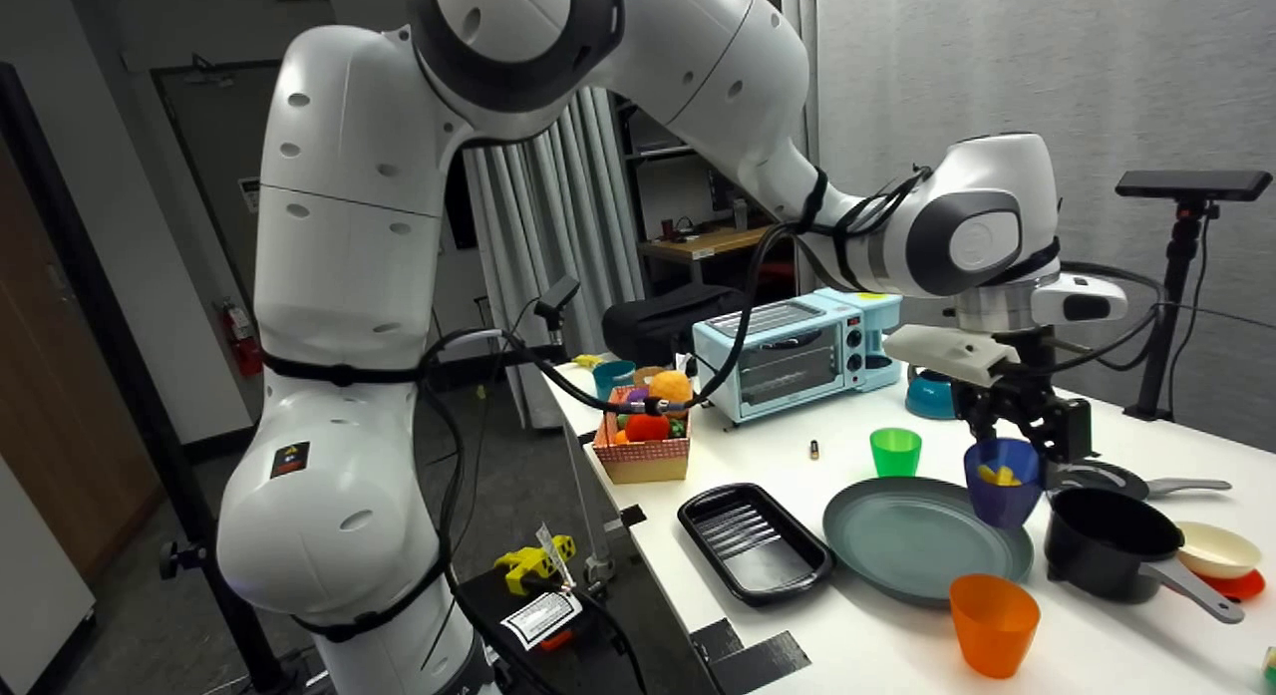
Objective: Pour the contents in the dark blue cup onto the grey plate, put the dark blue cup inside the green cup
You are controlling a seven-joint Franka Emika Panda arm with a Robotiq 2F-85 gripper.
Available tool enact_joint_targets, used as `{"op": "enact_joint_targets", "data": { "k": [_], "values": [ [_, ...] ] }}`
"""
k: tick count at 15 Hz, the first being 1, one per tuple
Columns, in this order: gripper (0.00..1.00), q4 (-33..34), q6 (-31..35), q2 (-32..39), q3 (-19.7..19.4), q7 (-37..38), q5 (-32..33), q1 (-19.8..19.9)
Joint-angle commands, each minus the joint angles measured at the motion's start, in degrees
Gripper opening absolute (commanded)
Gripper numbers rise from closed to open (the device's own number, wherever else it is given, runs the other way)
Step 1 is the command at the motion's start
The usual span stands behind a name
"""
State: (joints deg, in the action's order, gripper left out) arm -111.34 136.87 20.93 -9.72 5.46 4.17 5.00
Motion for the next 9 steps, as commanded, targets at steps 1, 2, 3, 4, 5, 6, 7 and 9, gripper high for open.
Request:
{"op": "enact_joint_targets", "data": {
  "k": [1,2,3,4,5,6,7,9],
  "values": [
    [0.53,0.0,3.8,0.6,2.8,0.9,-0.9,-1.1],
    [0.53,0.1,5.1,0.8,3.4,1.1,-1.0,-1.4],
    [0.53,0.4,6.1,1.2,4.1,1.4,-1.1,-1.7],
    [0.53,0.7,7.0,1.4,4.7,1.3,-1.5,-2.0],
    [0.53,0.6,8.2,1.6,5.2,1.3,-1.7,-2.1],
    [0.53,0.0,9.6,1.4,5.6,0.9,-2.0,-2.1],
    [0.53,-0.8,11.4,1.2,5.9,0.6,-2.1,-2.2],
    [0.53,-2.8,16.2,0.4,6.5,-0.3,-2.8,-1.8]
  ]
}}
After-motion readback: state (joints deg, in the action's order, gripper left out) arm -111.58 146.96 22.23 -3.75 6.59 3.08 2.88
